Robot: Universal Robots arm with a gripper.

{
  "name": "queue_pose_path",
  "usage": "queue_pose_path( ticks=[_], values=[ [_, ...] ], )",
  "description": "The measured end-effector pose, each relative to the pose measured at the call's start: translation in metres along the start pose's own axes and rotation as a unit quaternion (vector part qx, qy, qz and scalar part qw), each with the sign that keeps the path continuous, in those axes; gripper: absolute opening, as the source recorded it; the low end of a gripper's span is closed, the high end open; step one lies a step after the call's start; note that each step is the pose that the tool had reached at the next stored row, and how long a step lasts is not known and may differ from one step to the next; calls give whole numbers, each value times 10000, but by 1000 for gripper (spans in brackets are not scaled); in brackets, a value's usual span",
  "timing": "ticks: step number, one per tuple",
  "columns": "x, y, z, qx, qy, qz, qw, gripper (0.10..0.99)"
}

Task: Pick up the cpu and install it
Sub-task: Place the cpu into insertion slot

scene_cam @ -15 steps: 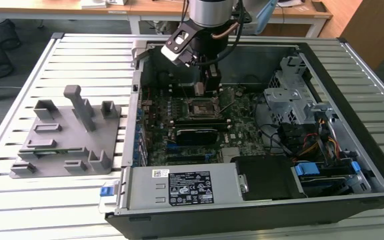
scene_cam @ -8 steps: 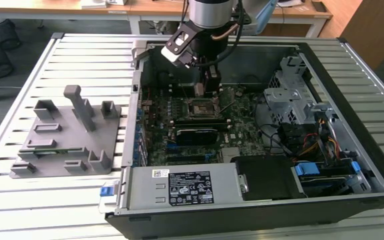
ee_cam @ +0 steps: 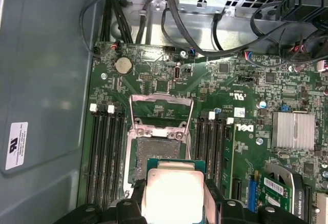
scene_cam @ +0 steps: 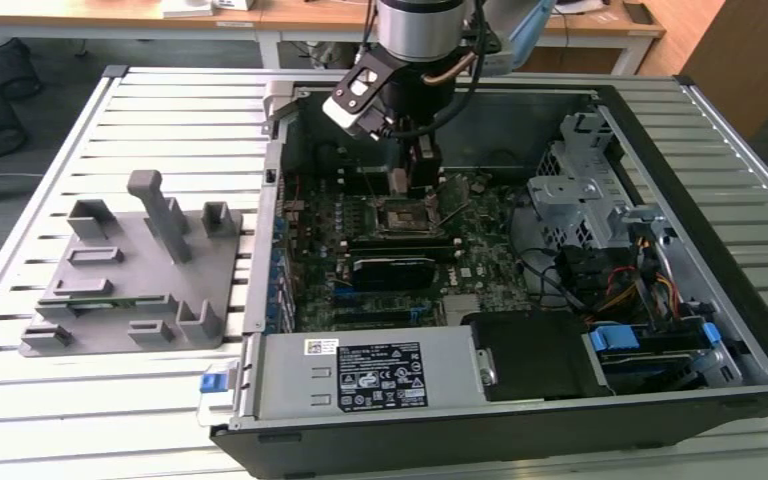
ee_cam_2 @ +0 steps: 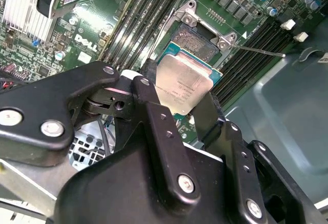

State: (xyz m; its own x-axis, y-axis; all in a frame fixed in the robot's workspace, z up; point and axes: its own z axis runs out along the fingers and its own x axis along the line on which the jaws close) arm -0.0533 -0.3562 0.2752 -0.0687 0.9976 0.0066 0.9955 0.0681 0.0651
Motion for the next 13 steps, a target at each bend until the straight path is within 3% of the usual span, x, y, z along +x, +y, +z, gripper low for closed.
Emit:
queue_pose_path(
  ticks=[13],
  values=[
    [2,3,71,-31,-3,-1,10000,533]
  ],
)
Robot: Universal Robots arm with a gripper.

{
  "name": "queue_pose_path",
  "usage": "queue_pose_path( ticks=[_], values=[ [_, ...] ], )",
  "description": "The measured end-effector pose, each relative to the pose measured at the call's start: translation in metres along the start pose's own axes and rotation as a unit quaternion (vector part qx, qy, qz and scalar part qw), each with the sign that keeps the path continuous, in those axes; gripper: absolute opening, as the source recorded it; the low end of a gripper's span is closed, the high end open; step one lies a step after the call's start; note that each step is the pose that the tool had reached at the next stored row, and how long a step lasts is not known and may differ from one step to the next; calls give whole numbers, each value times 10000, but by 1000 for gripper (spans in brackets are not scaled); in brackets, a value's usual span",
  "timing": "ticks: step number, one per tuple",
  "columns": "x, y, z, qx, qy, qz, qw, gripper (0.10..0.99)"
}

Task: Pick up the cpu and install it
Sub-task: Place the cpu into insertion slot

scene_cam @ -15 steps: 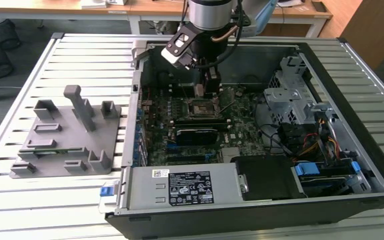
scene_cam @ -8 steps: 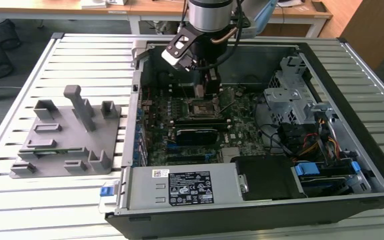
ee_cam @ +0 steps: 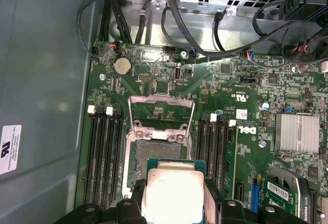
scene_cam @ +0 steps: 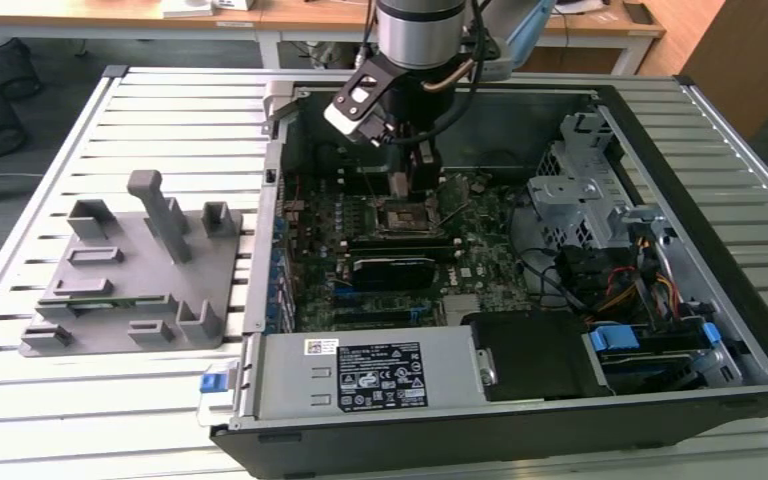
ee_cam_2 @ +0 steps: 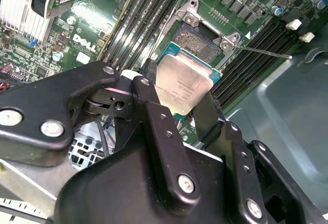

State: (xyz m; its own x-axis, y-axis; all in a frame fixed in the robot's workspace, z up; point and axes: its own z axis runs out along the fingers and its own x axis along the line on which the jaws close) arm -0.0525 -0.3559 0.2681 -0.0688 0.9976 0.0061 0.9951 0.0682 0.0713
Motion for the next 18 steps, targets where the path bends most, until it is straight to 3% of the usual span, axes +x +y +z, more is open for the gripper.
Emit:
queue_pose_path(
  ticks=[18],
  values=[
    [3,5,90,0,-1,15,10000,533]
  ],
)
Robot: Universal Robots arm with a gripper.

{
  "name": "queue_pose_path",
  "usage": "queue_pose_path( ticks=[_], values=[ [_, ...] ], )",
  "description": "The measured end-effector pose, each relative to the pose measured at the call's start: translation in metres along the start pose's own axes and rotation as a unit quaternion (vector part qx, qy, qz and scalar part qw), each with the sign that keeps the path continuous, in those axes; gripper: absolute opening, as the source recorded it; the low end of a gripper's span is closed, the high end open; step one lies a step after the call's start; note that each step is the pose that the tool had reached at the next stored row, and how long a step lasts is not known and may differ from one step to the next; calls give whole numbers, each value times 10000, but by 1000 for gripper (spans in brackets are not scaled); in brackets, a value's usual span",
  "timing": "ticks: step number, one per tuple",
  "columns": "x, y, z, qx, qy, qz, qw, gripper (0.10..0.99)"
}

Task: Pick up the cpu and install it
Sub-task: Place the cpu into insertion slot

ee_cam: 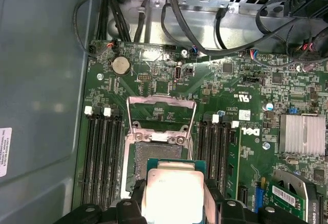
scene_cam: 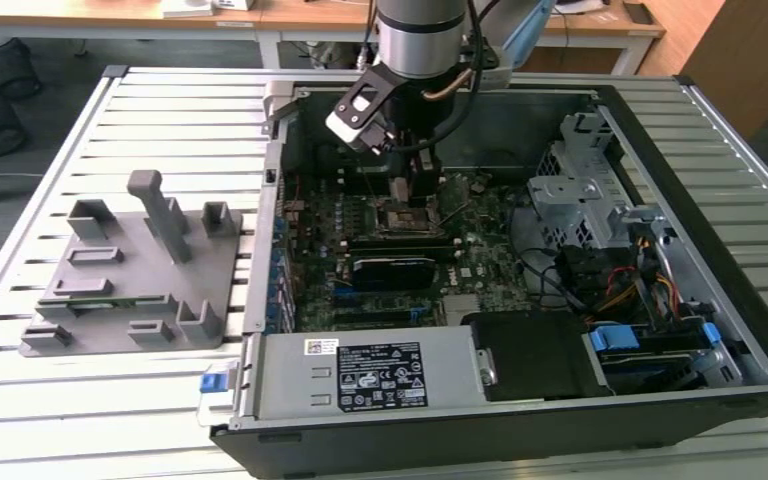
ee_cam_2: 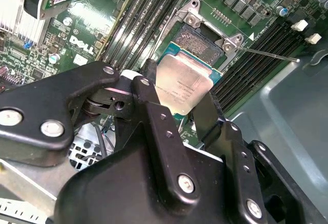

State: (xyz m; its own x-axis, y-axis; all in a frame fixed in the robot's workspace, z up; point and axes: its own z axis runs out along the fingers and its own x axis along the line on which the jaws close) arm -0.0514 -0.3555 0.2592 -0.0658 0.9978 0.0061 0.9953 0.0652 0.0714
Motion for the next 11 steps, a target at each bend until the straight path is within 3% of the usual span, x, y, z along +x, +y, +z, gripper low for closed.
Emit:
queue_pose_path(
  ticks=[11],
  values=[
    [2,-2,79,0,-2,27,10000,533]
  ],
)
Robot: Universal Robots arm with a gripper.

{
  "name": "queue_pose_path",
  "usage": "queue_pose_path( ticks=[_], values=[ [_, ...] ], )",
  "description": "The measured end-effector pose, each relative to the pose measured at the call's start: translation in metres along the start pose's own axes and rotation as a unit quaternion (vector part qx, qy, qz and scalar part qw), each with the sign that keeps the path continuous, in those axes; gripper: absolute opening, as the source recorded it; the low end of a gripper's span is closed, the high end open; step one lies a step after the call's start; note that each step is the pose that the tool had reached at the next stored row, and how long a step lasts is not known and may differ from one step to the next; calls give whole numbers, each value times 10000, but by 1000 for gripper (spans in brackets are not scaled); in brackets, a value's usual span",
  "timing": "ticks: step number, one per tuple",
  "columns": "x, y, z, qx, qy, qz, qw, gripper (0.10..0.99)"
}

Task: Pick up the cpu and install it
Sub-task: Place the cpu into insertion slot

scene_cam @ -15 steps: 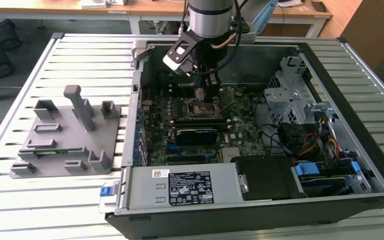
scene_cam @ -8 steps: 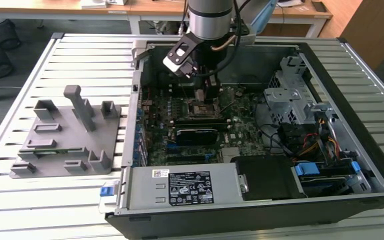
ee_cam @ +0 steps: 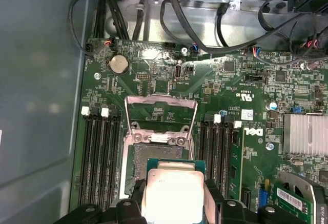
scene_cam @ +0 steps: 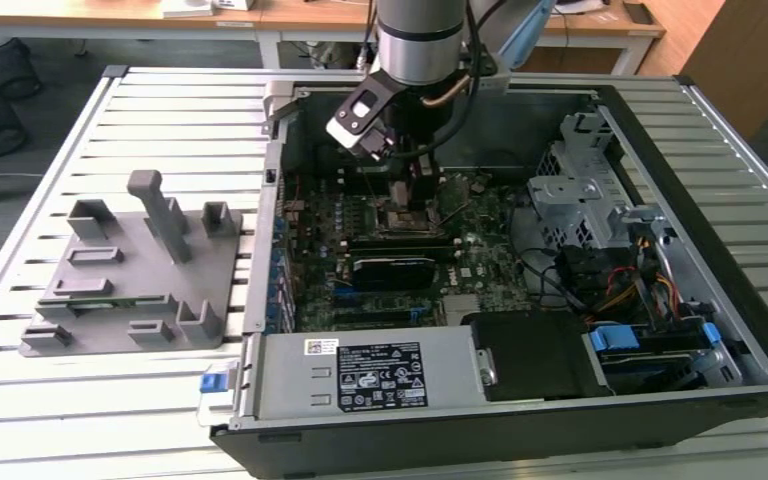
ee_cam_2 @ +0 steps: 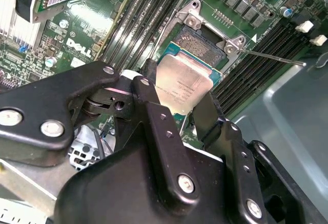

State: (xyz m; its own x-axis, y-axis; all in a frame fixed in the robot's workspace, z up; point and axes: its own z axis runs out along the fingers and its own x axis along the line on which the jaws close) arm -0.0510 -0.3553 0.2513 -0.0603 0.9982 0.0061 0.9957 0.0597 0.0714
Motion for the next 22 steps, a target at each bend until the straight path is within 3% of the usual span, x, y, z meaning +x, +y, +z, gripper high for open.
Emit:
queue_pose_path(
  ticks=[12,22],
  values=[
    [-2,17,62,0,-4,57,10000,533],
    [12,11,183,0,-8,104,9999,533]
  ],
)
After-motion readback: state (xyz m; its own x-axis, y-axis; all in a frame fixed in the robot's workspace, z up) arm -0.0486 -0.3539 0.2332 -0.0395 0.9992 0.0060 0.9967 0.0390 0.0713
